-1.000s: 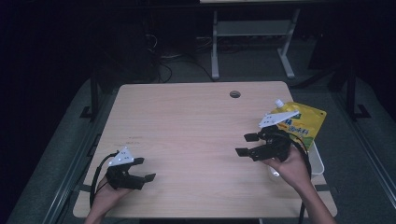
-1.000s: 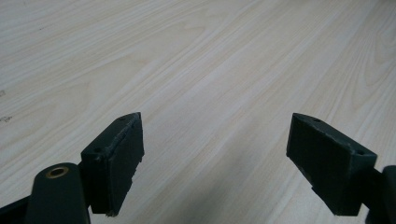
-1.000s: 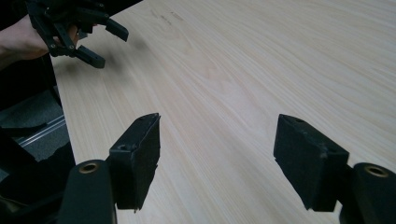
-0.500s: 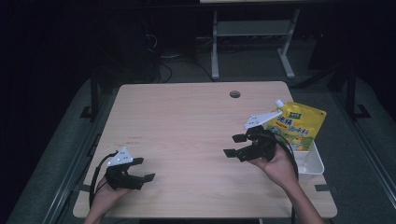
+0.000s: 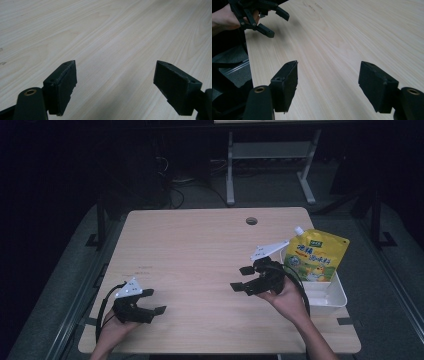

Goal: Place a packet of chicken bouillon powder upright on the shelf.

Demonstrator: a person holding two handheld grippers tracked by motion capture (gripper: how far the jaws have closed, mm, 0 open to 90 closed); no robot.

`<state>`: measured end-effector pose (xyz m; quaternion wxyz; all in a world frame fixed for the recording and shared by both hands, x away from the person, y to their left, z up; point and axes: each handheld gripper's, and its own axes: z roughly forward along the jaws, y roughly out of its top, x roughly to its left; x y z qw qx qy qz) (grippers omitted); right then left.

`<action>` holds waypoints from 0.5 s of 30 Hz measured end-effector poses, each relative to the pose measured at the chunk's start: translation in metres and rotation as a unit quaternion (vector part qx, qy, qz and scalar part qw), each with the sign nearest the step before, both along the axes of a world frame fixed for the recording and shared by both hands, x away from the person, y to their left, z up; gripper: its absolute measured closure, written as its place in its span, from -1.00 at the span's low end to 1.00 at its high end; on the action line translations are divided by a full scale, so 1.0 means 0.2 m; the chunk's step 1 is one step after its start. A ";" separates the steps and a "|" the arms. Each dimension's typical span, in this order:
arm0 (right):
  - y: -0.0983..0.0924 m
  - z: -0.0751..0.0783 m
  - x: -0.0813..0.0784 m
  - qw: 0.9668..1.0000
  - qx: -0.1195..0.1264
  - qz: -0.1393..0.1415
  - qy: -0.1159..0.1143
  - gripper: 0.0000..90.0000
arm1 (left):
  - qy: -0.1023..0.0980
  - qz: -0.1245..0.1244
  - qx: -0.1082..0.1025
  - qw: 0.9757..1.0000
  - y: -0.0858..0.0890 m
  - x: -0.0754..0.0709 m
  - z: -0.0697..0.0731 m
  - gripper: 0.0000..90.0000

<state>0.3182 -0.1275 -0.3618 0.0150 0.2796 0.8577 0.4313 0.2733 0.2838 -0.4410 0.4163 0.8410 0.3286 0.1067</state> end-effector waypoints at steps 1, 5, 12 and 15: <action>0.01 0.00 0.00 1.000 -0.001 0.002 0.000 -0.31 | 0.000 0.000 0.000 1.000 0.00 0.00 0.00 -0.59; 0.04 -0.01 0.00 1.000 0.001 0.009 0.001 -0.32 | 0.000 -0.001 -0.001 1.000 0.00 0.00 0.00 -0.59; 0.08 -0.05 -0.01 1.000 0.010 0.015 0.008 -0.32 | 0.000 -0.005 0.001 1.000 0.00 0.00 0.00 -0.59; 0.10 -0.07 -0.01 1.000 0.010 0.018 0.011 -0.32 | 0.000 -0.005 0.002 1.000 0.00 0.00 0.00 -0.59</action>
